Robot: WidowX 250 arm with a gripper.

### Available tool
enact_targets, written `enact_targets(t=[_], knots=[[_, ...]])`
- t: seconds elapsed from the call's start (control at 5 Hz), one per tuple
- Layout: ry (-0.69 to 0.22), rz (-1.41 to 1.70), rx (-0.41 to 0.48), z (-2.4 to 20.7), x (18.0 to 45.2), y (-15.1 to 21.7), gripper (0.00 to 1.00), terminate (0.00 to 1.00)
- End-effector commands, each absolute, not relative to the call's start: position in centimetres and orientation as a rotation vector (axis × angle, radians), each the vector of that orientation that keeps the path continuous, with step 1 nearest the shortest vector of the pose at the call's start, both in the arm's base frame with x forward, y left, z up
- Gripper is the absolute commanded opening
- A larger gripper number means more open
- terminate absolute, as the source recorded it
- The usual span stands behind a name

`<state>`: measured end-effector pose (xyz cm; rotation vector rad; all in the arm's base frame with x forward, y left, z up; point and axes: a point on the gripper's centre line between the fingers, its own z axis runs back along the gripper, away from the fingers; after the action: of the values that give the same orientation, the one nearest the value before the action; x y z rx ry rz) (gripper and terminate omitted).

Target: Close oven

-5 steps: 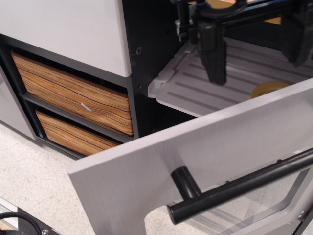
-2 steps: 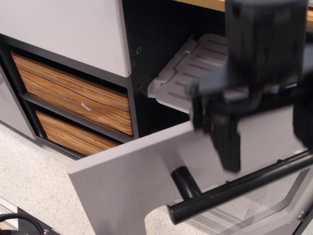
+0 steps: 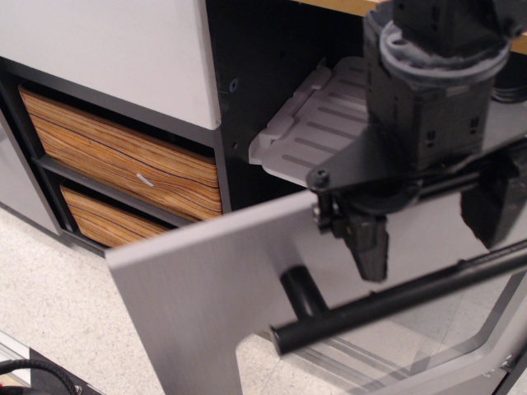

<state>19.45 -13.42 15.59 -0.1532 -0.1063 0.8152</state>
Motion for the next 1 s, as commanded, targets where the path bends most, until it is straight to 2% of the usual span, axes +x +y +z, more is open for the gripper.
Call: enact_targets(t=[0.0,0.2,0.4,0.6,0.8], knots=[[-0.218,0.901,-0.231,18.7,23.8,-9.5,1.00,0.00],[-0.155,0.707,-0.262,16.9,22.7,-10.3,1.00,0.00],[-0.222,0.587,-0.239,13.5,22.5,-11.0,1.00,0.00],[-0.282,0.611,-0.165,9.3,25.3,-10.6,1.00,0.00],[-0.328,0.661,-0.122,6.7,28.5,-9.6,1.00,0.00]])
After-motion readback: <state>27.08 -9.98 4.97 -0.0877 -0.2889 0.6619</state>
